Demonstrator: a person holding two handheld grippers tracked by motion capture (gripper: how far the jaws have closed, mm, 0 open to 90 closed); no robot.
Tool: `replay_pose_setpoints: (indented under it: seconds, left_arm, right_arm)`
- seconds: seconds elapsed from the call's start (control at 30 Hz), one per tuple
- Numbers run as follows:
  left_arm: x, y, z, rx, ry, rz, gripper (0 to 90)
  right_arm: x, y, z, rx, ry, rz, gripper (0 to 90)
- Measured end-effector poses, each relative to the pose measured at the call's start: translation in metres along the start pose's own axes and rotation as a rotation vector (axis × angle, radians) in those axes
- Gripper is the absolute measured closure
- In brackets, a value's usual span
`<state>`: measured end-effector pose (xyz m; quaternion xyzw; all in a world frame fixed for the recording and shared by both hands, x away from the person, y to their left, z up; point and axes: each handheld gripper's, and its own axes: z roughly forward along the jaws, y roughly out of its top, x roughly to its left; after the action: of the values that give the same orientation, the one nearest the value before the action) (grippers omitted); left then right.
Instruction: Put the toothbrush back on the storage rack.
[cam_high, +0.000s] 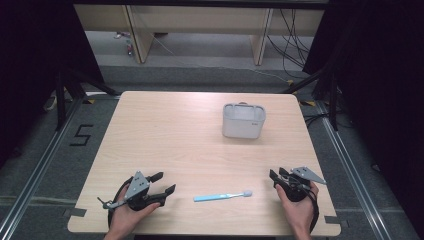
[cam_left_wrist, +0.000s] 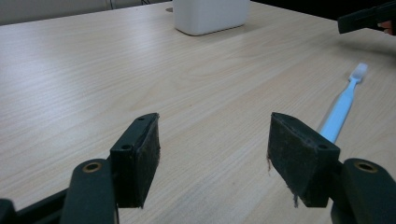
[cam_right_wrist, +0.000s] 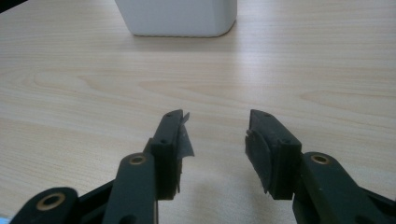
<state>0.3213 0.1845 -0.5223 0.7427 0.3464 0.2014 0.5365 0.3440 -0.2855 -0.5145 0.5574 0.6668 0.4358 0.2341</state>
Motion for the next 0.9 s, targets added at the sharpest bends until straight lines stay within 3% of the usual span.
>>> replay_pose_setpoints:
  seconds: [0.17, 0.2, 0.23, 0.33, 0.37, 0.43, 0.5, 0.53, 0.6, 0.63, 0.67, 0.77, 0.8, 0.83, 0.87, 0.9]
  left_arm:
    - [-0.001, 0.000, 0.001, 0.011, -0.005, 0.008, 33.5]
    - [-0.002, 0.001, 0.002, 0.024, -0.010, 0.010, 33.5]
    - [-0.002, 0.001, 0.002, 0.030, -0.006, 0.011, 33.5]
    - [-0.002, 0.001, 0.002, 0.041, -0.004, 0.012, 33.5]
    - [-0.002, 0.001, 0.002, 0.041, -0.004, 0.010, 33.5]
    - [0.000, 0.001, 0.003, 0.034, -0.014, -0.003, 33.5]
    - [0.000, 0.002, 0.002, 0.044, -0.008, -0.001, 33.5]
    - [0.000, 0.002, 0.002, 0.044, -0.008, -0.001, 33.5]
    - [0.000, 0.002, 0.002, 0.040, -0.009, -0.002, 33.5]
    - [0.000, 0.001, 0.003, 0.035, -0.013, -0.005, 33.5]
    - [0.000, 0.002, 0.002, 0.041, -0.010, -0.008, 33.5]
    - [0.000, 0.002, 0.002, 0.041, -0.008, -0.011, 33.4]
    - [0.000, 0.002, 0.002, 0.043, -0.008, -0.009, 33.4]
    - [0.000, 0.002, 0.002, 0.045, -0.008, -0.009, 33.3]
    - [0.000, 0.002, 0.003, 0.053, -0.008, -0.011, 33.3]
    - [0.000, 0.002, 0.004, 0.050, -0.014, -0.011, 33.3]
  right_arm:
    - [0.000, 0.000, 0.000, 0.009, -0.013, -0.012, 53.0]
    - [0.003, 0.000, 0.002, 0.017, -0.044, -0.004, 50.4]
    - [0.002, -0.001, 0.003, 0.012, -0.040, -0.022, 49.1]
    - [0.008, -0.001, 0.003, 0.035, -0.030, 0.021, 47.4]
    - [0.006, 0.000, 0.002, 0.032, -0.025, -0.014, 47.4]
    - [0.010, 0.001, -0.001, 0.037, -0.040, -0.014, 46.8]
    - [0.012, 0.003, -0.002, 0.046, -0.059, 0.003, 46.7]
    - [0.016, 0.004, -0.004, 0.060, -0.053, 0.046, 46.5]
    - [0.018, 0.007, -0.007, 0.079, -0.051, 0.049, 45.6]
    - [0.017, 0.008, -0.007, 0.080, -0.057, 0.022, 44.9]
    - [0.021, 0.009, -0.008, 0.100, -0.047, 0.063, 44.9]
    - [0.022, 0.011, -0.007, 0.105, -0.041, 0.047, 45.0]
    - [0.027, 0.012, -0.009, 0.135, -0.045, 0.093, 45.0]
    - [0.026, 0.014, -0.009, 0.139, -0.032, 0.077, 45.2]
    - [0.032, 0.018, -0.010, 0.185, -0.037, 0.110, 45.4]
    - [0.031, 0.019, -0.008, 0.177, -0.031, 0.079, 45.8]
